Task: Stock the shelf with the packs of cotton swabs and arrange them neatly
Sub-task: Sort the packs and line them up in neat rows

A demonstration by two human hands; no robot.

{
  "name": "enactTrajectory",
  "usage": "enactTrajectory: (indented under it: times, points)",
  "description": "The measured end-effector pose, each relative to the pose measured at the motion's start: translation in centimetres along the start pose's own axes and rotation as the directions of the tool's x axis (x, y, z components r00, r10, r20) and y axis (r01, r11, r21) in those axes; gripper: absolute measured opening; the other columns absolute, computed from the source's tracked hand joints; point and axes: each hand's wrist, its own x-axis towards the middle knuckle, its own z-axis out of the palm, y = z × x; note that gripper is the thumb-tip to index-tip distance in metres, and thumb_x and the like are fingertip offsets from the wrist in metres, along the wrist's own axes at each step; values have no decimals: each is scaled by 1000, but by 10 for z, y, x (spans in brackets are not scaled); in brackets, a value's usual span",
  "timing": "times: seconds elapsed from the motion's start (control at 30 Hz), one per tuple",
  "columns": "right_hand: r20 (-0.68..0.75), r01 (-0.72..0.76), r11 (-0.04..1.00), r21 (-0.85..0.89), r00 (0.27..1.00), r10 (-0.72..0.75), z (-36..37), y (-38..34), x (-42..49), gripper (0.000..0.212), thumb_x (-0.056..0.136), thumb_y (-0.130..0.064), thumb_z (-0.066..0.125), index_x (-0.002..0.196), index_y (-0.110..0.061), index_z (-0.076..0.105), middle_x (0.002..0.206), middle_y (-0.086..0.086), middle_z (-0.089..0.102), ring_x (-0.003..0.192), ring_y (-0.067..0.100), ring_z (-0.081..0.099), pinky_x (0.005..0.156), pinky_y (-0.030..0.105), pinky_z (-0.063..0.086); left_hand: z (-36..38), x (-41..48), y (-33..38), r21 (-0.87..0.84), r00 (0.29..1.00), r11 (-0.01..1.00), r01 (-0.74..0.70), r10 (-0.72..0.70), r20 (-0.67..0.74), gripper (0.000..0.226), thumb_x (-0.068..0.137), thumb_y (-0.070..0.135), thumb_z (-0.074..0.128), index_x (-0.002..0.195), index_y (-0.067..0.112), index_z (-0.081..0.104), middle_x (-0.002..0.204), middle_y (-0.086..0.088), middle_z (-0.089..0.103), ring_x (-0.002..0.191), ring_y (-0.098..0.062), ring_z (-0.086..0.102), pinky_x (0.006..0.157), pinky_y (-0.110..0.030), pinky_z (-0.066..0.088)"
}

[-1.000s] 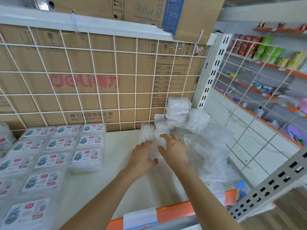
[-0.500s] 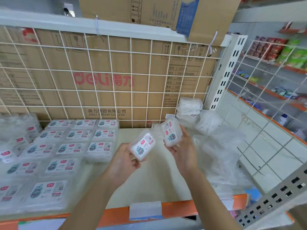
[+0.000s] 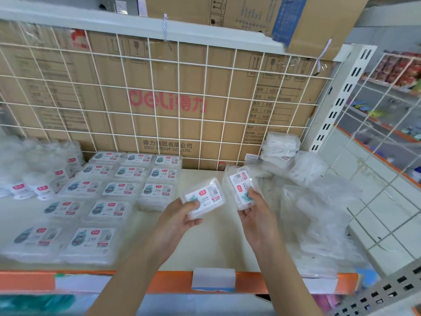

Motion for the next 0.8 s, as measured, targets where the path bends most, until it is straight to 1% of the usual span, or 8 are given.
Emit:
enactTrajectory:
  times: [0.1,0.23,0.33,0.43,0.53,0.63,0.7,0.8]
  points:
    - [74,63,996,57,995,-67,3,5,-5,44,77,-5,60,120,-15,55,113,10,66,95,18,67,71,25,56,-9,-4,4,27,1000,999,-21,22,-16,35,67,21,62,101,12,63,93,1,73,84,-9,68,80,-31,52]
    - [142,179,984,-22,974,-175,20,16,-17,81,75,6,58,143,-29,32,129,12,57,110,24,59,86,39,54,-21,-7,10,21,1000,999,-26,26,-7,37,68,19,61,104,11,62,98,-1,73,88,-10,68,82,-32,53]
    - [173,250,962,-110,958,-229,35,28,-25,91,69,0,67,141,-41,30,128,-1,58,109,14,58,85,31,48,-25,-11,16,17,999,1000,-17,16,33,39,68,18,60,106,8,61,96,-1,73,89,-11,68,78,-28,56]
    - [157,281,933,-226,956,-249,48,40,-32,77,64,-14,74,132,-31,42,116,1,64,104,14,60,79,26,49,-30,-15,22,1,996,1000,-21,21,87,41,67,20,62,106,8,61,93,0,72,88,-12,67,77,-29,56]
    - [99,279,914,-294,960,-262,61,55,-43,73,51,-29,79,116,-22,48,106,3,65,95,9,63,70,18,49,-38,-21,26,25,991,999,-40,37,130,49,67,29,68,112,13,59,104,0,70,96,-14,66,83,-33,53]
    - [86,304,890,-341,952,-292,70,72,-54,59,56,-19,78,105,-18,45,97,1,62,81,1,63,67,16,49,-45,-28,28,142,975,985,-100,68,211,59,70,38,70,123,16,53,117,-3,67,107,-17,64,88,-34,52]
    - [75,299,890,-344,954,-291,75,83,-59,48,61,-19,73,99,-14,44,91,1,59,75,1,61,65,15,48,-50,-31,28,146,981,983,-111,86,172,70,64,38,74,126,15,49,120,-7,65,109,-19,63,90,-39,51]
    - [43,277,892,-357,959,-280,80,92,-62,51,58,-40,74,90,-10,48,86,5,56,78,11,58,66,22,49,-58,-36,29,89,994,989,-114,113,10,71,57,36,73,122,18,48,120,-10,63,107,-22,63,93,-47,50]
